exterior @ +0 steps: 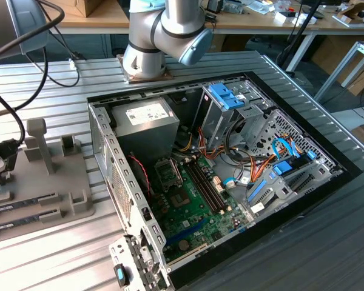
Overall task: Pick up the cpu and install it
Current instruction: 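Pick up the cpu and move it towards the insertion slot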
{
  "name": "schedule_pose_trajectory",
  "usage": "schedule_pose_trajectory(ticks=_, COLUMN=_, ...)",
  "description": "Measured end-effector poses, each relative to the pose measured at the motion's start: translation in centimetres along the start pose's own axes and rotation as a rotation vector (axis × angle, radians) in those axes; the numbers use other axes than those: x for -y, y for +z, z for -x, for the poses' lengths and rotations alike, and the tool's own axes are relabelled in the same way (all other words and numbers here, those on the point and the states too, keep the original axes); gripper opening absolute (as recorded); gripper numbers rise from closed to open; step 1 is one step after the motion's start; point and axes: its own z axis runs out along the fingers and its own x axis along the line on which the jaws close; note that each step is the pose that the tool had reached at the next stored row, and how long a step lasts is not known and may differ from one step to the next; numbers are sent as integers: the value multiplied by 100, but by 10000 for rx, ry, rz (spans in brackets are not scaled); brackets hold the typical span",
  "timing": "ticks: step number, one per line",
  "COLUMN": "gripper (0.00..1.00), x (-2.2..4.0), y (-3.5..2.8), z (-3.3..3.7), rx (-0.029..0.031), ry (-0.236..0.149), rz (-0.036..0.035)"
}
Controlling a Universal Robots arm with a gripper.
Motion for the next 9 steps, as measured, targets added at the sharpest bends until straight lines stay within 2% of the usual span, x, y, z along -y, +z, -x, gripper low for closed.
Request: schedule_pose_trajectory(ticks=9, gripper=47, x=0, y=-47, z=-1, rx=1, ry=0, rz=4)
